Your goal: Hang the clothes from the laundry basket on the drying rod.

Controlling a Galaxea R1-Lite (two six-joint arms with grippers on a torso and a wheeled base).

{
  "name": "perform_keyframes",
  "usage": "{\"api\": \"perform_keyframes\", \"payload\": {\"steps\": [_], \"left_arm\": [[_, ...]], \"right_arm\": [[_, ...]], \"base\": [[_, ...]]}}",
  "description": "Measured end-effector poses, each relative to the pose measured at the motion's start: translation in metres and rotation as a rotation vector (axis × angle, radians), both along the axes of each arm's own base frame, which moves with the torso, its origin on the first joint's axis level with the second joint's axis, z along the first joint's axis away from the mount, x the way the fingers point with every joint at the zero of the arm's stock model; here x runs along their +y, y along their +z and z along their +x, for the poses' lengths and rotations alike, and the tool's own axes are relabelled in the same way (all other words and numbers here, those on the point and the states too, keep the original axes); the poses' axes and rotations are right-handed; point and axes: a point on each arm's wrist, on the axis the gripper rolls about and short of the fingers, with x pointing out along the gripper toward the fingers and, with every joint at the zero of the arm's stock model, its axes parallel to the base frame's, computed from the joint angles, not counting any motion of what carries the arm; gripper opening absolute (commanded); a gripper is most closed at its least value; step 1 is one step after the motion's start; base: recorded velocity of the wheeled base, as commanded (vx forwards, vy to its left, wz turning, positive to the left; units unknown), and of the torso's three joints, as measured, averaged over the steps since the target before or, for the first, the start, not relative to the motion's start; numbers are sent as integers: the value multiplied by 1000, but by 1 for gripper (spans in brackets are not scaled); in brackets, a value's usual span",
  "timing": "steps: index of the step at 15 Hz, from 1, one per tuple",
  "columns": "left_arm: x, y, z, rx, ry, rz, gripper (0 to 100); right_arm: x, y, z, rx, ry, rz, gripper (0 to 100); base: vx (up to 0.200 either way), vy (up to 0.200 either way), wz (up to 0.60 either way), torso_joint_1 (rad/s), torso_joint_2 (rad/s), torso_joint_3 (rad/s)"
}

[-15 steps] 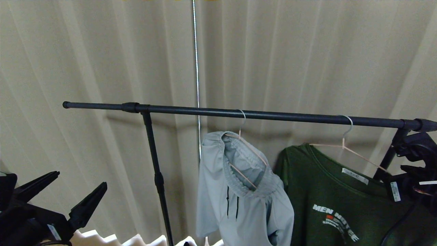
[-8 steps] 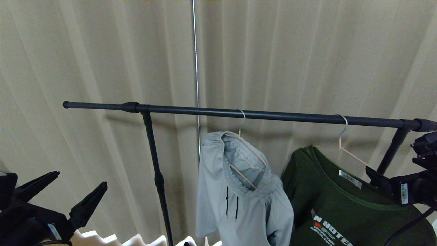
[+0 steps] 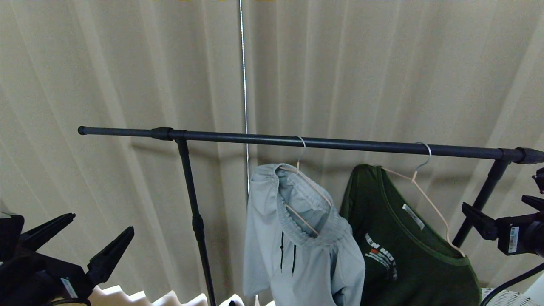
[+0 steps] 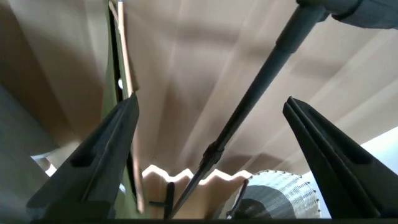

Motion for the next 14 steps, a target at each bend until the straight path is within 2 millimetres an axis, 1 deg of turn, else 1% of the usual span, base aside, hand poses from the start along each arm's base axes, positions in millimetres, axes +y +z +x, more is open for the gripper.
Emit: {"api": "perform_keyframes", "payload": {"steps": [2, 4, 8, 10, 11, 14], "left_arm": [[0, 0, 0, -2, 3, 0, 100], [0, 3, 0, -14, 8, -5, 100], [4, 3, -6, -25, 33, -13, 100], [12, -6, -16, 15, 95, -1, 100], [17, -11, -23, 43, 133, 5, 100], [28, -24, -49, 136, 226, 24, 100]], "right_arm": [[0, 2, -3, -13, 6, 4, 100], [4, 4, -9, -39, 47, 25, 100], [4, 4, -32, -86, 103, 49, 100], [1, -1, -48, -105, 136, 58, 100], [0, -7, -57, -101, 146, 59, 100], [-5, -26, -80, -24, 148, 50, 100]], "base": [[0, 0, 0, 0, 0, 0], [0, 0, 0, 0, 0, 0], [0, 0, 0, 0, 0, 0], [0, 0, 0, 0, 0, 0], [0, 0, 0, 0, 0, 0], [0, 0, 0, 0, 0, 0]]}}
